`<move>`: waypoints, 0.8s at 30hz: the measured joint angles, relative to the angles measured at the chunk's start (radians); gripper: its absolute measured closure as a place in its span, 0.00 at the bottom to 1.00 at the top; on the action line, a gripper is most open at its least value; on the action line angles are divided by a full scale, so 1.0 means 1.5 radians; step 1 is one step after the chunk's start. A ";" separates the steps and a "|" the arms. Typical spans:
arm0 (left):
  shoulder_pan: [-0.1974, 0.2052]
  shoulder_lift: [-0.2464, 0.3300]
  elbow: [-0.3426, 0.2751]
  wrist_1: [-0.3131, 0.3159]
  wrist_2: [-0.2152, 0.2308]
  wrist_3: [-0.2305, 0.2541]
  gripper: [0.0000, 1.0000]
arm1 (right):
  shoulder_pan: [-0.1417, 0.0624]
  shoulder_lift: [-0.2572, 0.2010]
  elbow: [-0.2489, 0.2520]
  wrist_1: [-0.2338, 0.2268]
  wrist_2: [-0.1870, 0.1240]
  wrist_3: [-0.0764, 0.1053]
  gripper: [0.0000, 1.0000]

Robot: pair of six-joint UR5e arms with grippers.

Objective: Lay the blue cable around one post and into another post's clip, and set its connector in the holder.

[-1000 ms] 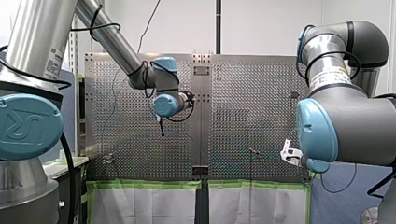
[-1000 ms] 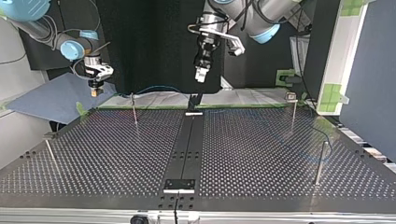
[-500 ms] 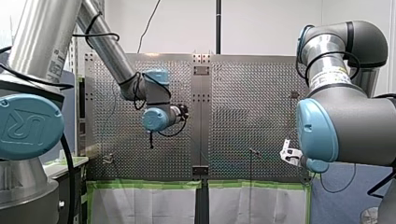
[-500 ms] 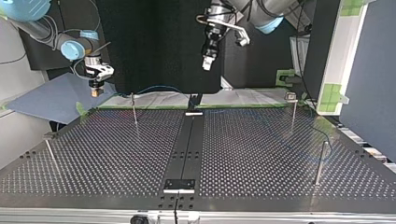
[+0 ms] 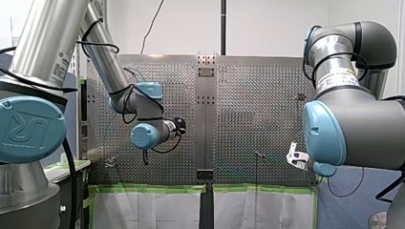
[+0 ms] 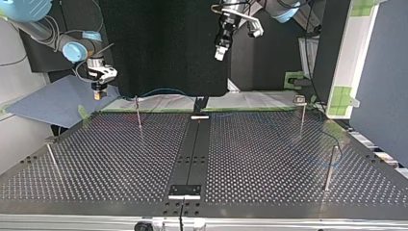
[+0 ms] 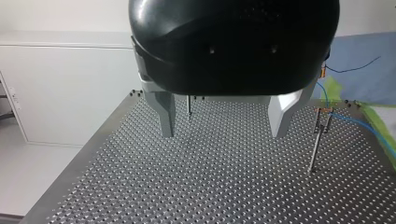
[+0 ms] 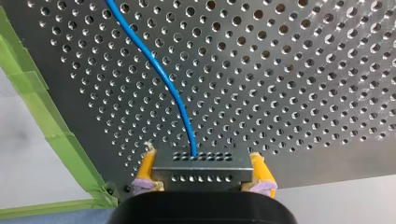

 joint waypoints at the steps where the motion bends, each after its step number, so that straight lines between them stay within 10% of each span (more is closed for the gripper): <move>1: 0.001 0.000 -0.006 0.006 0.000 0.000 0.00 | -0.001 0.000 0.000 0.000 0.000 0.000 0.95; 24: 0.016 0.000 -0.106 0.023 0.010 0.003 0.00 | -0.004 -0.079 -0.016 0.050 0.010 -0.017 0.95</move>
